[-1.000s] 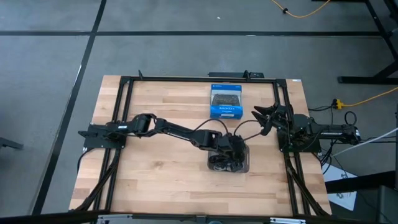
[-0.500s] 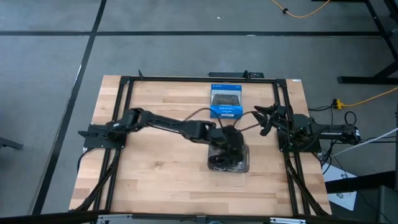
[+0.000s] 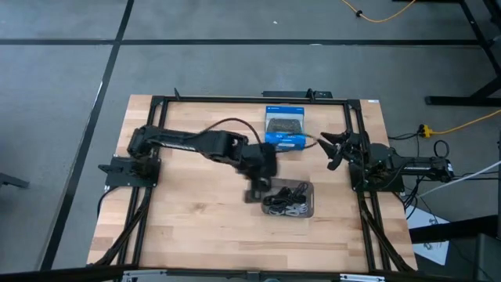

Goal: Pick and place USB-C Cables
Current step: Return to Home Position

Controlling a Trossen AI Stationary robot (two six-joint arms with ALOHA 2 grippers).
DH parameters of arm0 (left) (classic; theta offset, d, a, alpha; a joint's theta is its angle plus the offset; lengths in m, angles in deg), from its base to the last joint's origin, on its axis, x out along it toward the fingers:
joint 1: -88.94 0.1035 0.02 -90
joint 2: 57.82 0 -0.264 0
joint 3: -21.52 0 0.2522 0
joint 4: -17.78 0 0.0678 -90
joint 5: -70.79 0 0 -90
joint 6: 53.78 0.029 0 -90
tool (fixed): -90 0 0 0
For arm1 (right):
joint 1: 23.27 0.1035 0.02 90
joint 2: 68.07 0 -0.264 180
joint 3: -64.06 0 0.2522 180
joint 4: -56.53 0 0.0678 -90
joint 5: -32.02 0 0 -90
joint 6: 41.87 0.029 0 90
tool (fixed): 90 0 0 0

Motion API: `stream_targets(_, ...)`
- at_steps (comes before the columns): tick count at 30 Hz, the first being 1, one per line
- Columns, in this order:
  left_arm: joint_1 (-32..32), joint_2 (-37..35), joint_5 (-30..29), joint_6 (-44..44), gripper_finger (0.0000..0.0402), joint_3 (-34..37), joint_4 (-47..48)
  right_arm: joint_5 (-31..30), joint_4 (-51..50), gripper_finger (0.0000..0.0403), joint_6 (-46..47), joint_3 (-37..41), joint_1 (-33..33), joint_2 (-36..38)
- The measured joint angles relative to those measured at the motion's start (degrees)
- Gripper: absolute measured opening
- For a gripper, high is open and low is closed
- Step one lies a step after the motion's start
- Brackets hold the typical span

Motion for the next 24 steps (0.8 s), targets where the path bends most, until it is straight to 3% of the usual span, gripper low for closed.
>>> stream_targets(6, 0.7, -4.9, -21.4, -11.1, 0.013, 0.2, 25.2, 8.4, -2.9, 0.0177, 1.2, -0.7, 0.0, 0.0)
stream_targets(10, -1.5, -11.3, -24.6, -11.0, 0.013, 2.9, 26.8, 8.8, -7.3, 0.0177, 2.9, -2.1, 0.0, 0.1)
stream_targets(16, -3.7, -26.3, -24.8, -11.0, 0.013, 18.7, 19.0, 8.8, -8.6, 0.0177, 3.9, -2.4, 0.0, 0.1)
stream_targets(24, -4.8, -52.6, -23.0, -12.5, 0.013, 52.2, -3.6, 8.8, -8.6, 0.0177, 3.9, -2.4, 0.0, 0.1)
